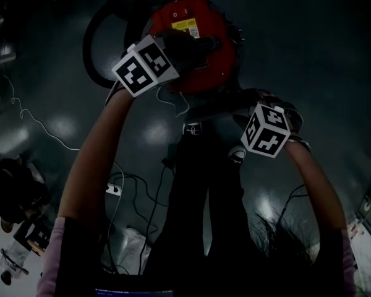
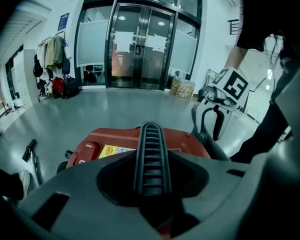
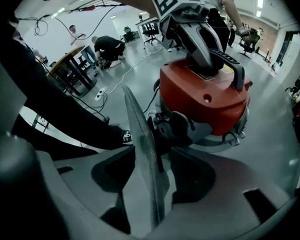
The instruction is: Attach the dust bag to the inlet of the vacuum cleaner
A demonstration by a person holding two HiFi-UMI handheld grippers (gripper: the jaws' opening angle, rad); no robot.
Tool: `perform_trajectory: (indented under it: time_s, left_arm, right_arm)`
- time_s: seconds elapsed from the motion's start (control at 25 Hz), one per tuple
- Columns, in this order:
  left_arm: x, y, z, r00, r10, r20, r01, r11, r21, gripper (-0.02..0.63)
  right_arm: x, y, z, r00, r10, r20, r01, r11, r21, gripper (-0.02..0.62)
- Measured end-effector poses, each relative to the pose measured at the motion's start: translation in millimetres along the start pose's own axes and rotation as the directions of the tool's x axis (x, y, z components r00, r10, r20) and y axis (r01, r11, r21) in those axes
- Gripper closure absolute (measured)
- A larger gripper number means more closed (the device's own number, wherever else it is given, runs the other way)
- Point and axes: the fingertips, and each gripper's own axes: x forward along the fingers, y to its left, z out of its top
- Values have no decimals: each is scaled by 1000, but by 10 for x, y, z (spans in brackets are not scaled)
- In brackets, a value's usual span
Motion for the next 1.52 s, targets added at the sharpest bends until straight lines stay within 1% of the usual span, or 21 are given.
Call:
perform_trajectory:
  time_s: [0.04, 0.12, 0.16, 0.2, 0.28, 0.4, 0.48, 0.56, 0.68, 0.8, 0.92, 1.0, 1.04, 1.16, 1.2, 1.32, 1.4, 1.52]
  left_arm:
    - [-1, -9, 5, 1000, 4, 0, -4, 1000, 3, 463]
    - [-5, -7, 12, 1000, 15, 6, -15, 1000, 1, 463]
    - [-6, 8, 14, 1000, 23, 13, -22, 1000, -14, 460]
    - [-11, 32, 18, 999, 33, 23, -32, 999, -38, 433]
    - [-55, 86, 36, 997, 64, 46, -60, 994, -86, 409]
    - [-209, 95, 117, 990, 112, 81, -103, 988, -114, 405]
    - [-314, 37, 161, 988, 123, 97, -110, 985, -129, 405]
    - [-404, -73, 156, 988, 125, 87, -112, 983, -143, 405]
    - [-551, -244, 193, 986, 146, 81, -131, 977, -168, 407]
    - [-734, -508, 367, 977, 167, 132, -131, 960, -249, 407]
    - [-917, -945, 556, 971, 176, 162, -118, 942, -315, 414]
    - [-1025, -1228, 678, 965, 192, 177, -119, 926, -359, 428]
    - [-1082, -1348, 734, 961, 204, 186, -118, 914, -388, 438]
    - [-1262, -1669, 936, 946, 244, 212, -114, 866, -486, 477]
    - [-1317, -1788, 1021, 941, 259, 220, -115, 853, -510, 484]
    - [-1457, -2218, 1251, 921, 312, 233, -134, 816, -562, 509]
    - [-1550, -2511, 1379, 909, 346, 232, -151, 792, -591, 523]
    - [-1719, -2885, 1567, 897, 382, 221, -171, 763, -623, 538]
  right_arm:
    - [-3, 0, -14, 1000, -7, -3, 7, 1000, 7, 387]
    - [-44, -22, -19, 999, -27, 20, 26, 997, 66, 387]
    - [-73, -40, -18, 999, -38, 37, 34, 994, 104, 387]
    - [-102, -57, -23, 998, -49, 51, 41, 990, 137, 387]
    - [-153, -65, -55, 996, -67, 60, 55, 981, 185, 387]
    - [-249, -21, -109, 994, -85, 74, 64, 964, 258, 387]
    - [-330, 0, -121, 989, -101, 104, 63, 945, 320, 388]
    - [-416, 14, -113, 982, -132, 135, 73, 925, 372, 388]
    - [-576, 31, -44, 967, -180, 179, 91, 904, 418, 388]
    - [-767, 148, 48, 953, -197, 231, 65, 876, 479, 388]
    - [-1031, 352, 98, 938, -204, 279, 24, 843, 538, 393]
    - [-1231, 472, 122, 923, -222, 316, 1, 819, 573, 405]
    - [-1321, 521, 132, 915, -234, 328, -4, 808, 589, 421]
    - [-1594, 631, 171, 894, -278, 350, 1, 784, 621, 512]
    - [-1697, 687, 182, 886, -290, 362, 0, 781, 625, 531]
    - [-2011, 972, 188, 866, -299, 401, -21, 779, 627, 548]
    - [-2203, 1182, 180, 860, -297, 416, -28, 786, 618, 548]
    - [-2452, 1436, 154, 858, -299, 418, -16, 799, 602, 548]
